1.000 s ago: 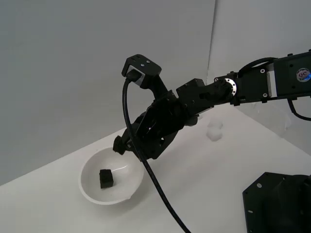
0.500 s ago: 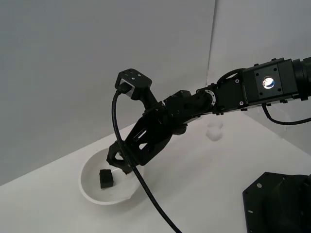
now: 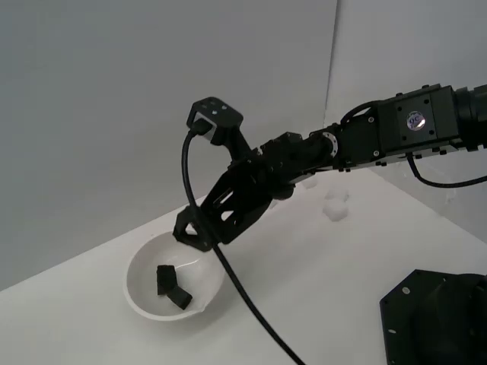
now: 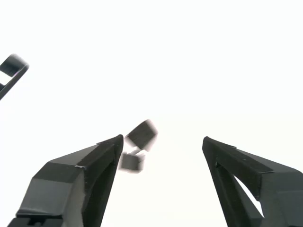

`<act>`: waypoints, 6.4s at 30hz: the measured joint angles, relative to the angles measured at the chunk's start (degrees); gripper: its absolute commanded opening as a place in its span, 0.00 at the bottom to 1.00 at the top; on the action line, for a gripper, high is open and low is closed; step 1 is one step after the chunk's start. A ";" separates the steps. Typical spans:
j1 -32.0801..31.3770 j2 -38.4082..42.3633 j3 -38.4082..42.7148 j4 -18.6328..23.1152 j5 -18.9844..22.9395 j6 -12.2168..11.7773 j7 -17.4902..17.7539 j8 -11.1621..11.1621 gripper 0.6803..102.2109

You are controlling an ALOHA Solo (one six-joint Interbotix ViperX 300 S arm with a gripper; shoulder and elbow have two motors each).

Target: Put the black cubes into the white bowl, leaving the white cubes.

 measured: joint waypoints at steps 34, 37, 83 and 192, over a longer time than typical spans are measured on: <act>23.20 -6.86 -6.59 5.27 5.19 0.88 -23.99 8.26 0.79; 24.08 -8.53 -8.09 5.36 5.19 1.58 -24.96 8.26 0.79; 28.65 -23.03 -22.68 -3.08 -2.99 8.96 -19.86 6.59 0.75; -11.78 1.85 2.02 3.52 3.43 0.79 -9.40 -2.72 0.79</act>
